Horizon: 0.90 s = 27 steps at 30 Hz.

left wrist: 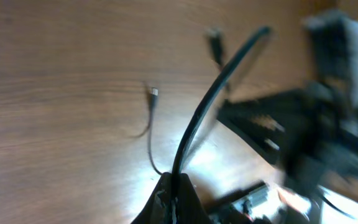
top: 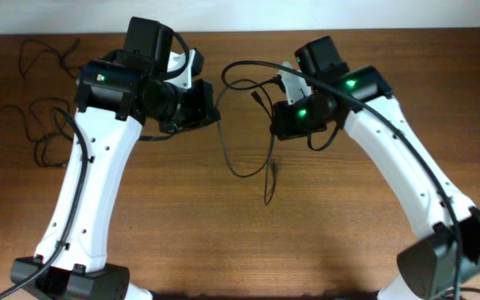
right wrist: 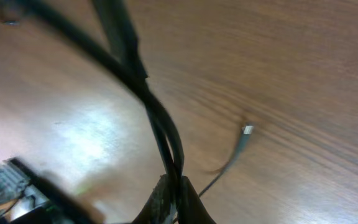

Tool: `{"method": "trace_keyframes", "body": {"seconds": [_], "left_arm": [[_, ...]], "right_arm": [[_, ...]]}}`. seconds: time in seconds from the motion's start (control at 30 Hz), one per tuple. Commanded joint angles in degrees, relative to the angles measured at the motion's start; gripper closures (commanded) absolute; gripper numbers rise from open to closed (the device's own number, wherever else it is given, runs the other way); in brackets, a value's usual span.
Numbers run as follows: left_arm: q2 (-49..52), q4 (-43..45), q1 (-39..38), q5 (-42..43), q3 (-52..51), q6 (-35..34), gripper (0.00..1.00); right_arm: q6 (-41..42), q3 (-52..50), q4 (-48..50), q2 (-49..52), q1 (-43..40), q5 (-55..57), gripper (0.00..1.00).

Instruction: Untangle cables

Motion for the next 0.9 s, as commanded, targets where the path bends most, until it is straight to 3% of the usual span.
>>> {"method": "trace_keyframes", "body": {"seconds": [0.0,0.1,0.17,0.3,0.5,0.57,0.67,0.7,0.77,0.8,0.87], "left_arm": [[0.1,1.4,0.5,-9.4,0.0,-2.7,1.00],[0.1,2.4,0.5,-16.8,0.0,-4.3,1.00],[0.1,3.8,0.5,-17.0,0.0,-4.3,1.00],[0.1,4.2,0.5,-17.7,0.0,-4.3,1.00],[0.1,-2.0,0.5,-32.7,0.0,-4.3,1.00],[0.1,-2.5,0.5,-33.0,0.0,-4.3,1.00],[0.1,-3.2,0.5,-32.8,0.0,-4.3,1.00],[0.1,-3.4,0.5,-32.5,0.0,-4.3,1.00],[0.1,-3.3,0.5,-28.5,0.0,-4.3,1.00],[0.1,-2.6,0.5,-23.1,0.0,-2.1,1.00],[0.1,0.3,0.5,-13.0,0.0,7.1,1.00]], "right_arm": [[-2.4,1.6,-0.9,-4.3,0.3,-12.8,0.96],[-11.3,1.6,-5.4,-4.4,0.4,-18.4,0.96],[-17.0,1.6,-9.2,-4.4,2.0,-18.4,0.96],[-18.6,2.2,-9.5,-4.7,4.7,-19.1,0.96],[-14.0,10.2,-9.6,-5.0,0.5,-19.0,0.96],[-5.4,10.8,-9.4,-5.0,-1.5,-9.9,0.87],[3.6,10.8,-10.3,-5.0,-4.1,1.8,0.85],[6.4,10.8,-10.5,-4.9,-4.7,4.4,0.82],[7.9,10.7,-10.7,-4.7,-4.7,5.0,0.60],[7.8,10.7,-10.9,-4.4,-4.2,4.8,0.50],[7.8,10.6,-11.2,-4.0,-3.1,4.8,0.39]]}}
